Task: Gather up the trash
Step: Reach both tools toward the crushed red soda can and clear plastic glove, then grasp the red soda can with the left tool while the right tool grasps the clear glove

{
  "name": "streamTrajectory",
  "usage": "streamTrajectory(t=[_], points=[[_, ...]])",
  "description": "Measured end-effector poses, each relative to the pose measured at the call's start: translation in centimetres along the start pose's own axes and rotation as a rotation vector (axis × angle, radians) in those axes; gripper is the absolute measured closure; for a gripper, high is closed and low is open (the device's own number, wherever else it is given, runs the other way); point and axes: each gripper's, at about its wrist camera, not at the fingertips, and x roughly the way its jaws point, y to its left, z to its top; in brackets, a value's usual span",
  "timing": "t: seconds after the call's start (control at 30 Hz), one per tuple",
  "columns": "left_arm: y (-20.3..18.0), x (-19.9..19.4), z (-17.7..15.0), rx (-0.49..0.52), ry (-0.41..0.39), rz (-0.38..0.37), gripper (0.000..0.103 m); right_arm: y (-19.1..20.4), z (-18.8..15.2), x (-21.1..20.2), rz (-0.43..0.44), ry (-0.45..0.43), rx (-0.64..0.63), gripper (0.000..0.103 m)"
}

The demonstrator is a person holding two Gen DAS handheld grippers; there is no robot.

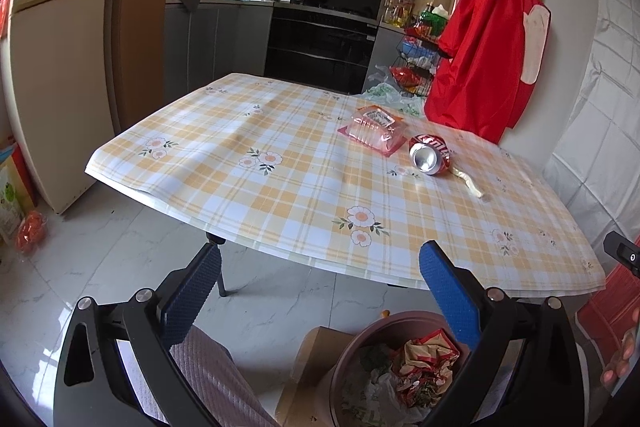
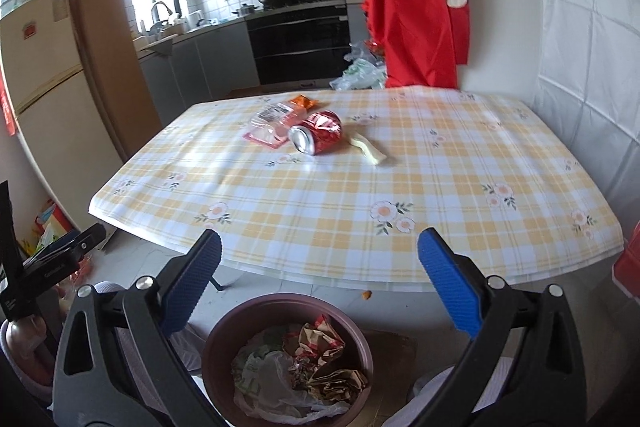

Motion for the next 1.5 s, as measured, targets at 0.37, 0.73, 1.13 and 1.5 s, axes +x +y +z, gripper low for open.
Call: streamTrajectory(t=[0.37,0.73,1.13,1.5], points=[[-1.2,3.2,0.1,0.044,0.058,0.002,0.006,-2.7,-0.5,3.4,-0.023,0.056,0.05,0.006],[-5.5,8.8,2.2,0.109,0.125,-0.058,0.006,-6.3,-0.2,8.4,-0.051,0.12,0.093,0.006],[-11.9,21.2,9.2,0.007,0.305,-0.24,0.006,-10.3,3.0,15.9,-0.05,0.153,0.118,0.006],[-16.2,31.2,13.9,-0.263,0.321,-0.276,0.006,-12.3,7.2,22.1,-0.048,0.195,0.057,0.006]])
